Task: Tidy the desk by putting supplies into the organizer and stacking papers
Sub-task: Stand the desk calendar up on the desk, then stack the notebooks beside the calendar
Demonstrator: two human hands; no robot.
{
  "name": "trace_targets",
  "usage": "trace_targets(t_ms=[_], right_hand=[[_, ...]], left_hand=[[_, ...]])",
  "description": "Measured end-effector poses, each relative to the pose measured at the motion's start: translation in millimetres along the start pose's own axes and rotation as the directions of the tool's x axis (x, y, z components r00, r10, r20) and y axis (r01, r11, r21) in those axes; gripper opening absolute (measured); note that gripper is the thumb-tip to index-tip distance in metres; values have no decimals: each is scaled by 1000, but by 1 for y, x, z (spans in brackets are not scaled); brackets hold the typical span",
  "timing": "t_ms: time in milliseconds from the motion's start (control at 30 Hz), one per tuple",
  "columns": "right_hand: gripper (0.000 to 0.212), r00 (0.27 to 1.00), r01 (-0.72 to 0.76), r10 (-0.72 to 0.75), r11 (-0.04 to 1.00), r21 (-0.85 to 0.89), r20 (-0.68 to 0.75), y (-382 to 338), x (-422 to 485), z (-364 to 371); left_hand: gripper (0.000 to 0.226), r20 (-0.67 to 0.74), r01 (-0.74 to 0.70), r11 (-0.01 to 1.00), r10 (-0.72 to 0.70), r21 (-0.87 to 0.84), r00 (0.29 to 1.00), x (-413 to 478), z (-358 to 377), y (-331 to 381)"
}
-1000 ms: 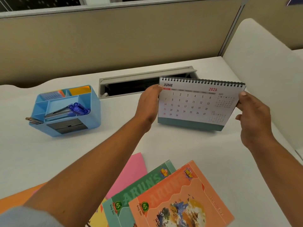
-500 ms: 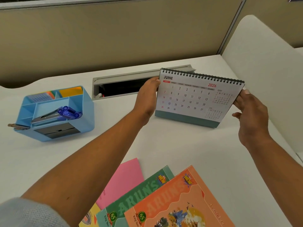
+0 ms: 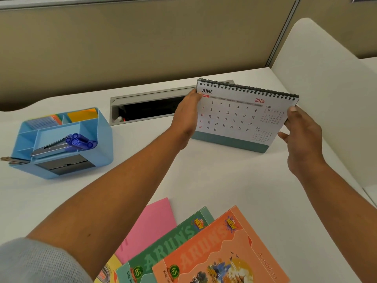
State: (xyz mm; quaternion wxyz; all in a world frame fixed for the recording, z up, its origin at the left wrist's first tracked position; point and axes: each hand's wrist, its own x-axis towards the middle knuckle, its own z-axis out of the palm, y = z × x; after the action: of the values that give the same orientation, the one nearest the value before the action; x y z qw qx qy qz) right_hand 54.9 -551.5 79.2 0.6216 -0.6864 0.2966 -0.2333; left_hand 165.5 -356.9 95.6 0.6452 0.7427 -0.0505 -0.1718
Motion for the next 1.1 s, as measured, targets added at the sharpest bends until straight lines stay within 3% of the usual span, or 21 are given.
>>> trace_targets(t_ms=[200,333,400,500,633,733,833,933,1033,1100], right_hand=[[22,997,-58,58,998,7,-44,-2,-6,-5],[12,992,-106,110,993,52,-68,0,-16,-14],[4,985,-141,147,987,71,-92,3,-29,-23],[16,975,-213,215,976,33,-58,18,-64,-40],[31,953,-273,301,910,-312,44,47,-129,-72],[42,937,-205,343,697,-687,69,74,-172,-100],[60,917,-85,378,501,-861,129,93,-204,-115],[65,906,33,353,488,-872,232,103,-226,-110],[74,881,193,323,421,-886,345,109,-243,-91],[81,875,207,317,440,-874,367,110,-249,-76]], left_hand=[[41,-15,32,999,-32,10,999,-7,-3,-1],[27,-77,105,994,-104,11,992,-24,-10,-3],[40,-147,116,986,-99,117,984,-36,-19,-15],[50,-189,52,943,12,328,982,-79,-37,-47],[53,-87,44,817,8,574,996,-172,-51,-96],[66,69,-3,603,-86,798,994,-227,-46,-126],[87,109,-30,405,-173,914,979,-252,-40,-151],[96,61,-4,338,-159,941,985,-263,-43,-161],[97,11,37,331,-141,943,990,-271,-54,-162],[93,-26,74,337,-145,938,989,-274,-67,-163]])
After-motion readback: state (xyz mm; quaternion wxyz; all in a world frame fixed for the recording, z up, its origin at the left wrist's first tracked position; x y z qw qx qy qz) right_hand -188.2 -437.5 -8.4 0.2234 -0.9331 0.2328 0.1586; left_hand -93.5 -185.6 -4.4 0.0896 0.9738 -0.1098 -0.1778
